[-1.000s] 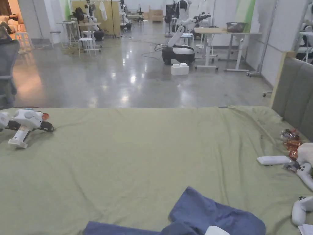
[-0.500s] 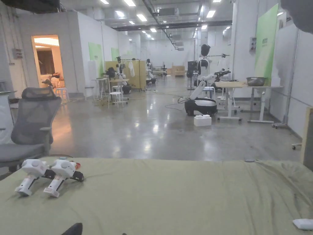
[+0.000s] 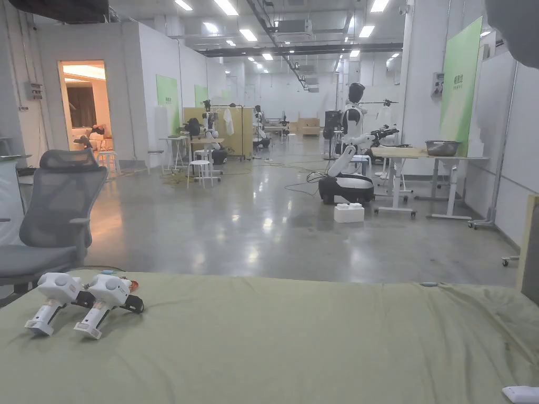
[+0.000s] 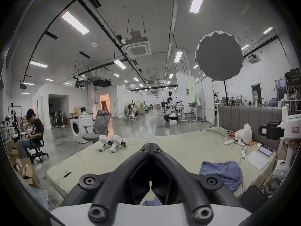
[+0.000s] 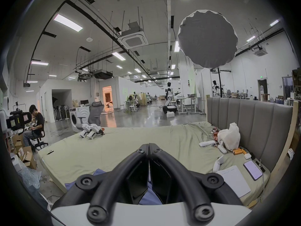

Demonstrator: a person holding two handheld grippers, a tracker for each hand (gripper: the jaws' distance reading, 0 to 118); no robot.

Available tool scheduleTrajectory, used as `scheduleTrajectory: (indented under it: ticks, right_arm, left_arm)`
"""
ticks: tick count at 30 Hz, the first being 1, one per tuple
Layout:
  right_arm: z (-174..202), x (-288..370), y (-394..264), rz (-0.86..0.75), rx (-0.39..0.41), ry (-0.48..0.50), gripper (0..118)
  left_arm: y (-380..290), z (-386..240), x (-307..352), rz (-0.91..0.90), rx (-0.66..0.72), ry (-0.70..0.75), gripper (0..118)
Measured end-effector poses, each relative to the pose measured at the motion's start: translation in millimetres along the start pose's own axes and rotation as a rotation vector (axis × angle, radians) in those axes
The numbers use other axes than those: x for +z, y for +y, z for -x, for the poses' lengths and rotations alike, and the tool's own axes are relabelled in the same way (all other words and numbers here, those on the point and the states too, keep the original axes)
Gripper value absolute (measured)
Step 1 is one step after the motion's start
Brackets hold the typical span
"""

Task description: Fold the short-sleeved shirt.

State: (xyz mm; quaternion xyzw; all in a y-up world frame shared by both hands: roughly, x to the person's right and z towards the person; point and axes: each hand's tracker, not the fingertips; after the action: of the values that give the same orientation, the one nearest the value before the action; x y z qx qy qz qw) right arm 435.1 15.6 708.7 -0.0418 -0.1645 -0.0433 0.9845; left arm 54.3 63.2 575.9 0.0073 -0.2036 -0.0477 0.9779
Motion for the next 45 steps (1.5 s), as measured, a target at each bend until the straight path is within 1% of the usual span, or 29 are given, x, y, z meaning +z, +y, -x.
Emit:
scheduleTrajectory:
  ticks: [5, 12, 15, 16, 17, 18, 19, 20, 21, 22, 23, 24, 25, 27, 28, 29, 31, 32, 33, 35, 36, 37, 38, 39, 42, 44, 45]
  right_arm:
    - [2.0, -0.3, 2.4, 0.004, -0.003, 0.000, 0]
    - [0.6, -3.5, 2.9, 0.017, -0.004, -0.028, 0]
    - [-2.1, -6.9, -2.2, 0.033, 0.006, -0.044, 0]
    - [-3.5, -9.5, -5.5, 0.046, 0.016, -0.047, 0]
    - [-5.2, -12.3, -9.4, 0.061, 0.020, -0.055, 0]
    - [-7.5, -15.4, -13.9, 0.077, 0.018, -0.056, 0]
    - [-10.0, -18.4, -18.8, 0.092, 0.012, -0.051, 0]
    - [-12.2, -21.3, -23.4, 0.110, 0.001, -0.050, 0]
    - [-15.2, -25.0, -29.3, 0.133, -0.014, -0.049, 0]
    - [-17.9, -28.6, -35.1, 0.150, -0.028, -0.051, 0]
    - [-20.0, -31.8, -39.9, 0.169, -0.039, -0.052, 0]
    - [-22.4, -35.2, -44.9, 0.191, -0.049, -0.052, 0]
    - [-26.0, -38.0, -50.9, 0.209, -0.055, -0.059, 0]
    - [-31.1, -42.8, -59.9, 0.248, -0.065, -0.073, 0]
    - [-34.3, -44.7, -64.5, 0.266, -0.070, -0.076, 0]
    - [-38.4, -45.6, -69.9, 0.283, -0.076, -0.082, 0]
    - [-45.3, -48.0, -79.2, 0.320, -0.081, -0.099, 0]
    - [-47.7, -48.8, -82.3, 0.334, -0.078, -0.112, 0]
    - [-49.5, -48.0, -84.9, 0.347, -0.076, -0.127, 0]
    - [-54.7, -47.3, -89.6, 0.370, -0.088, -0.140, 0]
    - [-57.3, -47.4, -91.9, 0.382, -0.099, -0.147, 0]
    - [-59.9, -46.7, -94.4, 0.387, -0.114, -0.150, 0]
    - [-62.1, -47.3, -96.3, 0.394, -0.129, -0.150, 0]
    - [-64.1, -49.5, -97.6, 0.400, -0.142, -0.149, 0]
    - [-67.3, -63.7, -95.9, 0.413, -0.150, -0.147, 0]
    - [-71.1, -84.3, -90.1, 0.420, -0.137, -0.132, 0]
    - [-73.6, -102.2, -86.3, 0.452, -0.123, -0.105, 4]
  left_arm:
    - [4.0, 4.5, -4.9, -0.005, 0.050, -0.015, 0]
    - [2.1, 8.2, -13.4, 0.021, 0.061, -0.026, 0]
    - [-5.4, 10.4, -30.2, 0.059, 0.074, -0.043, 0]
    - [-11.0, 11.0, -42.0, 0.118, 0.076, -0.064, 0]
    - [-19.2, 11.6, -53.6, 0.153, 0.085, -0.075, 5]
    - [-28.7, 12.8, -68.5, 0.178, 0.107, -0.093, 15]
    - [-41.8, 14.2, -89.9, 0.267, 0.131, -0.137, 28]
    - [-53.7, 15.6, -112.0, 0.367, 0.174, -0.182, 28]
    - [-70.1, 16.2, -136.8, 0.457, 0.255, -0.209, 31]
    - [-90.9, 13.5, -160.1, 0.509, 0.296, -0.267, 37]
    - [-108.9, 11.7, -182.3, 0.555, 0.306, -0.292, 39]
    - [-128.9, 5.0, -205.3, 0.590, 0.271, -0.287, 42]
    - [-150.3, -4.0, -232.3, 0.666, 0.206, -0.269, 47]
    - [-186.5, -15.4, -274.5, 0.752, 0.153, -0.255, 53]
    - [-205.6, -18.9, -294.9, 0.778, 0.144, -0.269, 53]
    - [-222.1, -21.2, -312.9, 0.834, 0.159, -0.248, 53]
    - [-254.5, -25.7, -339.5, 0.893, 0.159, -0.179, 53]
    - [-263.5, -28.3, -346.9, 0.934, 0.135, -0.166, 53]
    - [-271.0, -30.9, -352.9, 0.941, 0.110, -0.163, 53]
    - [-276.8, -32.8, -355.6, 0.931, 0.117, -0.182, 52]
    - [-276.5, -33.5, -354.9, 0.928, 0.119, -0.180, 46]
    - [-274.3, -33.6, -353.5, 0.921, 0.127, -0.179, 38]
    - [-273.8, -35.4, -352.5, 0.924, 0.135, -0.183, 24]
    - [-272.7, -37.3, -350.4, 0.918, 0.132, -0.194, 14]
    - [-274.3, -51.6, -352.8, 0.944, 0.083, -0.194, 9]
    - [-275.8, -59.3, -353.1, 0.960, 0.041, -0.185, 8]
    - [-279.0, -60.8, -353.8, 0.967, 0.017, -0.189, 8]
